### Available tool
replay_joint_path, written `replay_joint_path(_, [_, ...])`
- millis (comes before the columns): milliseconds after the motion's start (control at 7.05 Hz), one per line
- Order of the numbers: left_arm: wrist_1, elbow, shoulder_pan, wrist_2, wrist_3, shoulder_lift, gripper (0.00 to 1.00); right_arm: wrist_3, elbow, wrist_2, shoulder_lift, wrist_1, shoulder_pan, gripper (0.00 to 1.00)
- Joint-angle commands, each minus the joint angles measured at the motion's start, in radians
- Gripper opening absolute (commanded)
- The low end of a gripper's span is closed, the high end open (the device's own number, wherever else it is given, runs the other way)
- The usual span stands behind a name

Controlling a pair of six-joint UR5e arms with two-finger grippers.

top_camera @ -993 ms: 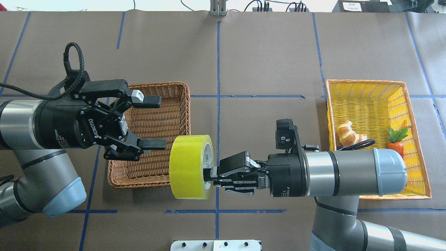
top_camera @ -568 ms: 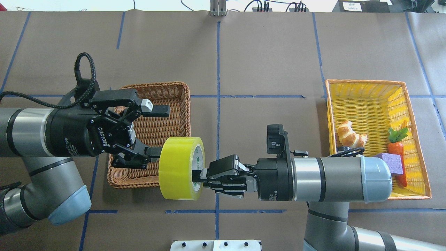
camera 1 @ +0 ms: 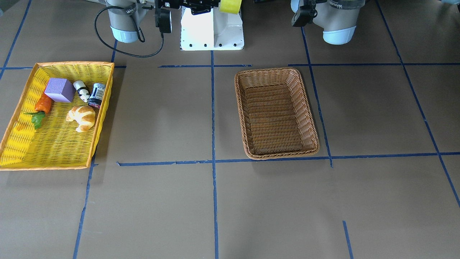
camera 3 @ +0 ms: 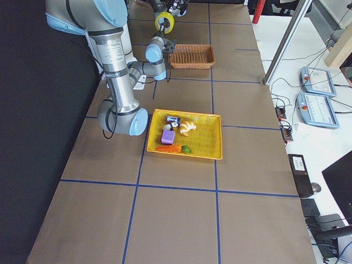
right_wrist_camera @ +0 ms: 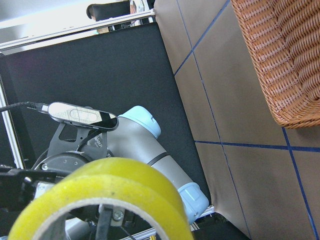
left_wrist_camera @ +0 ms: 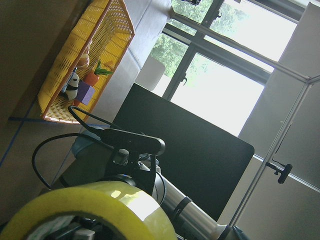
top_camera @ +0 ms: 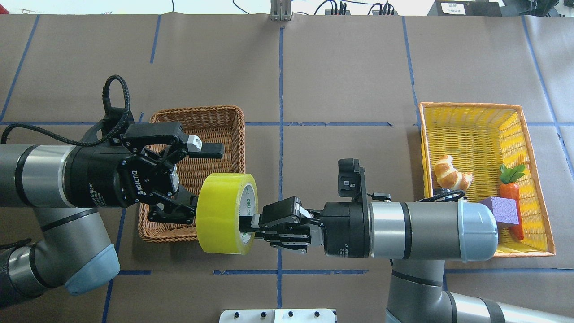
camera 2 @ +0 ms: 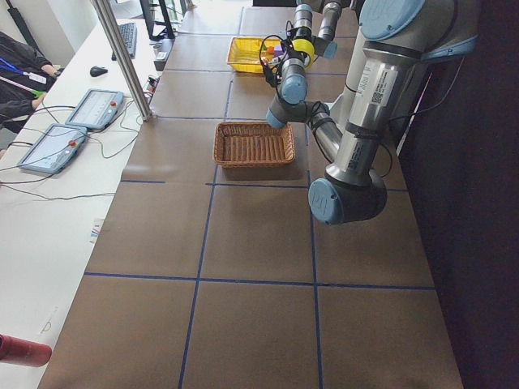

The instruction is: Move tape to another basket

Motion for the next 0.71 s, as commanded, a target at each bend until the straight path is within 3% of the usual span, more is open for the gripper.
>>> replay_joint_path(0, [0.000,-0.002,0.007,0.000,0.000,-0.001,0.97,-0.001,-0.001,-0.026,0.006,-0.011,-0.014,0.02])
replay_joint_path(426, [0.000,-0.004,0.009,0.000,0.000,0.001,0.68,-0.001,-0.001,-0.028,0.011,-0.005,-0.014,0.06])
replay_joint_path(568, [0.000,-0.002,0.010,-0.001,0.000,0.001,0.51,-0.003,-0.001,-0.028,0.011,0.001,-0.014,0.28])
